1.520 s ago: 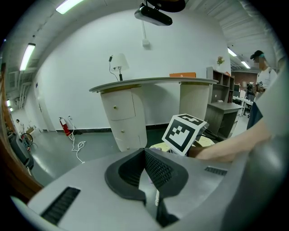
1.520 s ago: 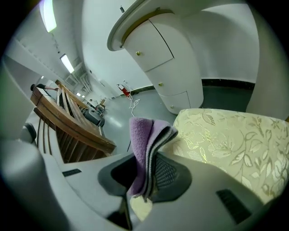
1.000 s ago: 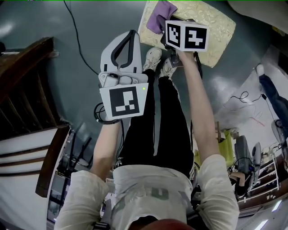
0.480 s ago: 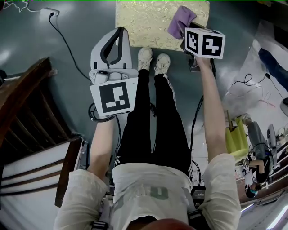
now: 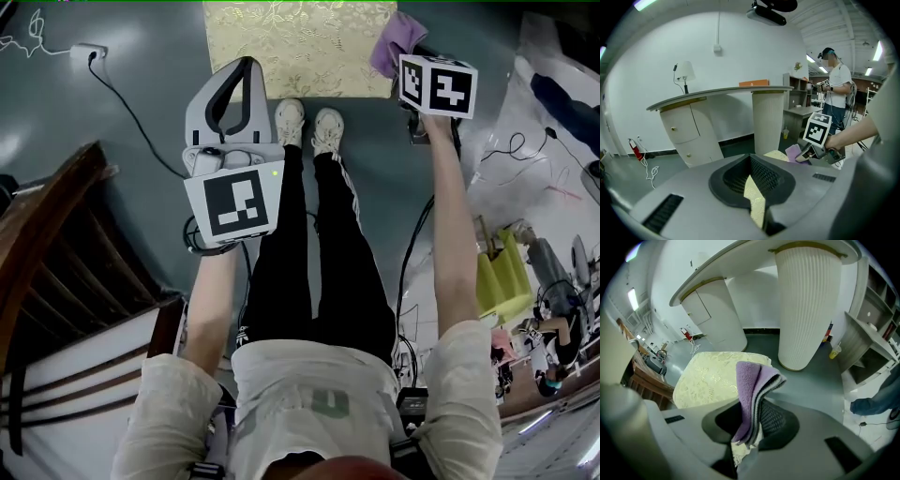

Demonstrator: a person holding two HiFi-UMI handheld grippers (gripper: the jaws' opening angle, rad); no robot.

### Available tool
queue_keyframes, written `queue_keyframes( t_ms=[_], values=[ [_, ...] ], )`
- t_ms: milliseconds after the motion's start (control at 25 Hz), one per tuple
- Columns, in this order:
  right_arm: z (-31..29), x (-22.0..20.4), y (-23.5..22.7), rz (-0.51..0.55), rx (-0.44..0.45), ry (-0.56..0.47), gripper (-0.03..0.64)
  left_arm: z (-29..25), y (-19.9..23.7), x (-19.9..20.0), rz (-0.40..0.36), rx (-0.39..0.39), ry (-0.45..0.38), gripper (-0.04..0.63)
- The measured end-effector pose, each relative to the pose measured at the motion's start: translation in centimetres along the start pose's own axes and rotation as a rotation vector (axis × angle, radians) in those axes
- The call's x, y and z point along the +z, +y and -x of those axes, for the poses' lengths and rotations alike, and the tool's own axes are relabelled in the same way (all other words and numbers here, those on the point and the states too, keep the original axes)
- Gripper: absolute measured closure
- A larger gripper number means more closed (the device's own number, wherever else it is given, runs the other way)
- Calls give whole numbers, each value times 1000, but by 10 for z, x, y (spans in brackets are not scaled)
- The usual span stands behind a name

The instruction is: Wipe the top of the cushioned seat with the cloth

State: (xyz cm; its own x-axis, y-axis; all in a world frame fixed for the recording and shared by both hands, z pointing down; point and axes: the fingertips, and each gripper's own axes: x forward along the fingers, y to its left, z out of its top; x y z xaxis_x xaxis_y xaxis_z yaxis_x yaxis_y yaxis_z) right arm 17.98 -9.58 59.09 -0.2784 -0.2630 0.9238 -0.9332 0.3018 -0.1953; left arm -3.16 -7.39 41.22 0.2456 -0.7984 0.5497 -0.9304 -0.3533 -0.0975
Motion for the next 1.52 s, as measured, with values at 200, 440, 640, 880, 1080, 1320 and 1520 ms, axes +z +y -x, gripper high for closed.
queue_keyframes(
  t_ms=[200, 440, 640, 880, 1080, 1320, 1520],
  values=[
    [3, -5, -19, 13, -44, 5, 528, 2, -2, 0, -15, 4, 0, 589],
    [0, -5, -23, 53, -62, 22, 528, 5, -1, -4, -13, 10, 13, 589],
    [0, -7, -25, 62, -76, 23, 526, 8, -4, -5, -6, 16, 8, 589],
    [62, 33, 13, 62, -16, -170, 526, 18, -3, 12, 8, 21, -12, 589],
    [167, 72, 67, 103, -35, -447, 526, 27, 0, 38, 43, 36, -38, 589],
    [229, 70, 105, 20, -40, -571, 526, 41, -4, 67, 74, 27, -63, 589],
    [226, 74, 127, 41, 13, -565, 526, 46, 4, 68, 96, 36, -68, 589]
  ],
)
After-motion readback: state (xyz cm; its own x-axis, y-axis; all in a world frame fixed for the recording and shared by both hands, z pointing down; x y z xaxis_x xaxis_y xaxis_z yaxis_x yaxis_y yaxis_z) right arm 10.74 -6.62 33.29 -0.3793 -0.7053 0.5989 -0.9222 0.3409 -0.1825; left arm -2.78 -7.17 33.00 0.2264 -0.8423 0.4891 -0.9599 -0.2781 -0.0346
